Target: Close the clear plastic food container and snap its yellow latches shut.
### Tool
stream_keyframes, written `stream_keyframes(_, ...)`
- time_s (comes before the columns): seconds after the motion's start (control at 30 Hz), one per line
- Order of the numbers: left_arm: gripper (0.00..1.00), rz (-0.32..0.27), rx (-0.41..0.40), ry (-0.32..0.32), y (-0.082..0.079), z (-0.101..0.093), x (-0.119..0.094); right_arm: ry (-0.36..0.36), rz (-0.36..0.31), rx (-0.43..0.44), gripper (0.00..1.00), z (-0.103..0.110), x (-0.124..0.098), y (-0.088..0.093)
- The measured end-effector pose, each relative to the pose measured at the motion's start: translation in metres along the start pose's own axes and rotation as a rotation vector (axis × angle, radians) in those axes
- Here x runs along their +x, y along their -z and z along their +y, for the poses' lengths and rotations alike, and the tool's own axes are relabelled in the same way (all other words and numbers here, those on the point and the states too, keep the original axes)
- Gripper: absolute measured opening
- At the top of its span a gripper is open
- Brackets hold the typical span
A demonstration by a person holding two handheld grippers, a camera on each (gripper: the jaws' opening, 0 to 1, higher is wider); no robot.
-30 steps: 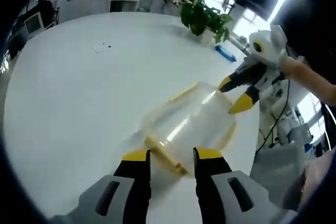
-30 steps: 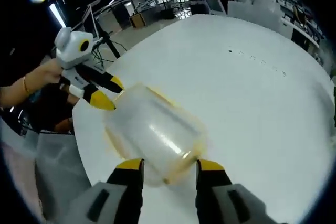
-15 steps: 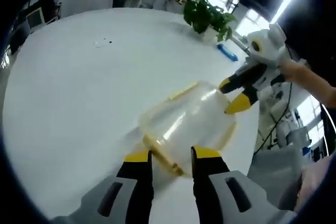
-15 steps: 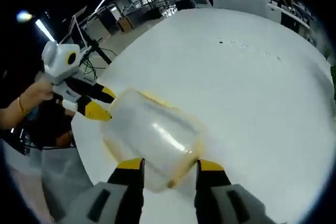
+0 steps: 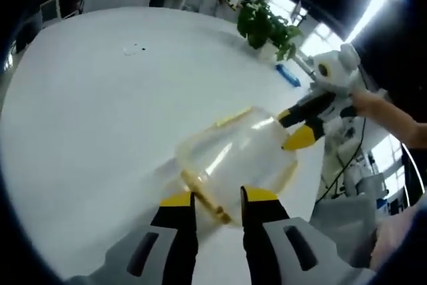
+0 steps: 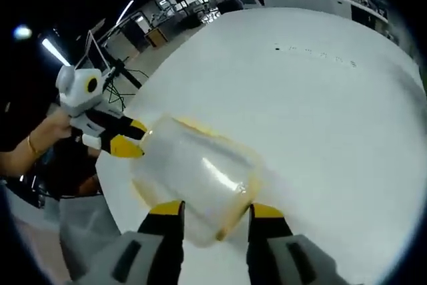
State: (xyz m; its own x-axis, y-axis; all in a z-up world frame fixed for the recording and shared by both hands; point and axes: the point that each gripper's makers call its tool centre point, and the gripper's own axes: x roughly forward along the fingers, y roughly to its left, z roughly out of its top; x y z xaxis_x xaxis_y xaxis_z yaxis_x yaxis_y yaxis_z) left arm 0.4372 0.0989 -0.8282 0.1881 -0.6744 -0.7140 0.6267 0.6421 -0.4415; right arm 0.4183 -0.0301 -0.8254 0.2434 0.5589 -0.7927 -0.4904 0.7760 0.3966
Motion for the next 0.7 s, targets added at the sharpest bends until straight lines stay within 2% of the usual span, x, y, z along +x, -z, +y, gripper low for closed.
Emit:
stream_keyframes(0.4,0.23,-0.022,0.086,-0.052,-0.0052,-0.0012,-0.0057,0.032,0.027,0.003,0.37,0.0045,0.0032,0.0002)
stream_keyframes(0.7,0.24,-0.038,0.160,-0.105,-0.0084,-0.0017,-0.0092,0.114,0.025,-0.125,0.40,0.0044,0.0008,-0.0051)
